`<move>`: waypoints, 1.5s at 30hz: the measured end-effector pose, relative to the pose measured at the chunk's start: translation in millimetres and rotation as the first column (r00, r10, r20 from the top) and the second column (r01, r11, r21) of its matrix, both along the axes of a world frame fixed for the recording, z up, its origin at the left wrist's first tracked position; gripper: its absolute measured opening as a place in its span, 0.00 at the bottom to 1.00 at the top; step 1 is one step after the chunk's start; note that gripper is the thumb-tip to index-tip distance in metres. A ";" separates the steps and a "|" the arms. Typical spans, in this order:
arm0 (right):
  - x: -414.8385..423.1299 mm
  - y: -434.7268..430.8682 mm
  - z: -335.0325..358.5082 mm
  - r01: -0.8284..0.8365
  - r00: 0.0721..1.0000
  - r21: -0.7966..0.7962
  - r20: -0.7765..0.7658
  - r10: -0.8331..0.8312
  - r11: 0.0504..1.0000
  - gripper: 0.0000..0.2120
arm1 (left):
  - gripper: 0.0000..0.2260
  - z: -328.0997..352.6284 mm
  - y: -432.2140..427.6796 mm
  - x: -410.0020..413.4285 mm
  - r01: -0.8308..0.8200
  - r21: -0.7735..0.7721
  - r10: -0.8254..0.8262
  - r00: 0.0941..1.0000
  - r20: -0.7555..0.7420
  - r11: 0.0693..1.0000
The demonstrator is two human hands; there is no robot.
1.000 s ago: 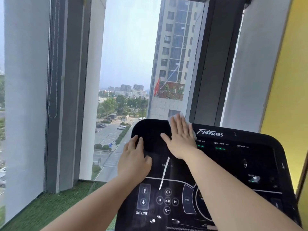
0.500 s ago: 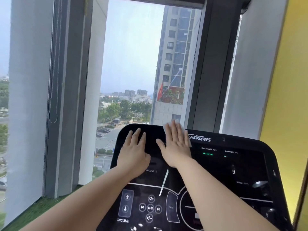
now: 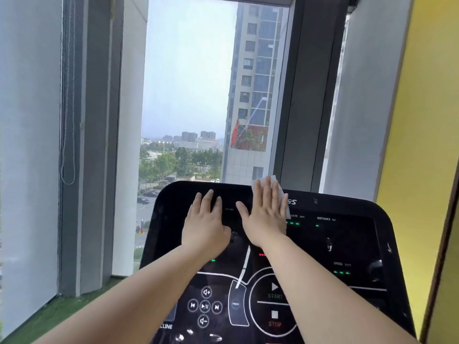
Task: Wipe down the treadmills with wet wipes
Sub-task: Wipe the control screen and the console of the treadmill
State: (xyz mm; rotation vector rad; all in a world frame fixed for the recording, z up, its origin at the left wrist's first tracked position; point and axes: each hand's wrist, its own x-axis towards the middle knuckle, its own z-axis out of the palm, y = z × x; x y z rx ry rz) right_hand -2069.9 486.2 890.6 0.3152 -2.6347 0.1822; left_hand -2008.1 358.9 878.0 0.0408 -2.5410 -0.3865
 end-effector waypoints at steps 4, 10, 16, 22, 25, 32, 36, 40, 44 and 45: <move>-1.7 0.2 -2.6 -0.118 0.993 0.101 -0.008 0.119 0.988 0.33 | 0.31 -2.9 6.2 -1.5 -0.021 -0.008 0.021 1.000 0.001 1.000; -9.6 45.6 2.9 -0.052 0.999 0.004 0.000 0.052 0.999 0.32 | 0.30 0.4 19.3 -5.8 0.050 -0.174 -0.060 0.997 -0.054 0.984; -8.0 46.6 2.7 0.003 0.999 -0.074 0.035 0.000 0.997 0.33 | 0.30 2.7 41.0 -14.4 0.128 -0.252 -0.144 0.989 -0.044 0.959; -13.9 97.0 3.9 0.005 0.999 -0.017 0.038 -0.004 1.000 0.32 | 0.30 -3.6 46.0 -20.7 0.079 -0.322 -0.100 0.994 -0.049 0.943; -14.0 99.6 4.4 0.090 0.995 -0.098 0.060 -0.085 0.991 0.33 | 0.30 -3.7 48.0 -21.9 0.042 -0.347 -0.067 0.996 -0.059 0.937; -10.1 99.3 5.3 -0.146 0.984 0.109 0.123 0.132 0.983 0.31 | 0.30 -3.5 62.8 -27.2 -0.043 -0.346 0.013 0.996 -0.089 0.937; -11.2 131.7 8.2 -0.085 0.989 0.081 0.129 0.074 0.993 0.30 | 0.30 -4.6 61.1 -27.8 -0.053 -0.376 0.026 0.997 -0.076 0.925; -14.6 122.7 3.6 0.121 0.990 -0.112 0.089 -0.111 0.986 0.32 | 0.30 -4.1 62.6 -27.7 -0.061 -0.393 0.037 0.997 -0.069 0.917; -13.6 105.5 2.4 0.033 0.995 -0.036 0.100 -0.029 0.999 0.35 | 0.30 -4.9 68.1 -27.6 -0.094 -0.393 0.065 0.994 -0.086 0.915; -13.0 109.0 2.4 -0.027 0.995 0.021 0.096 0.025 0.999 0.34 | 0.30 -5.0 68.8 -27.4 -0.098 -0.388 0.067 0.993 -0.092 0.916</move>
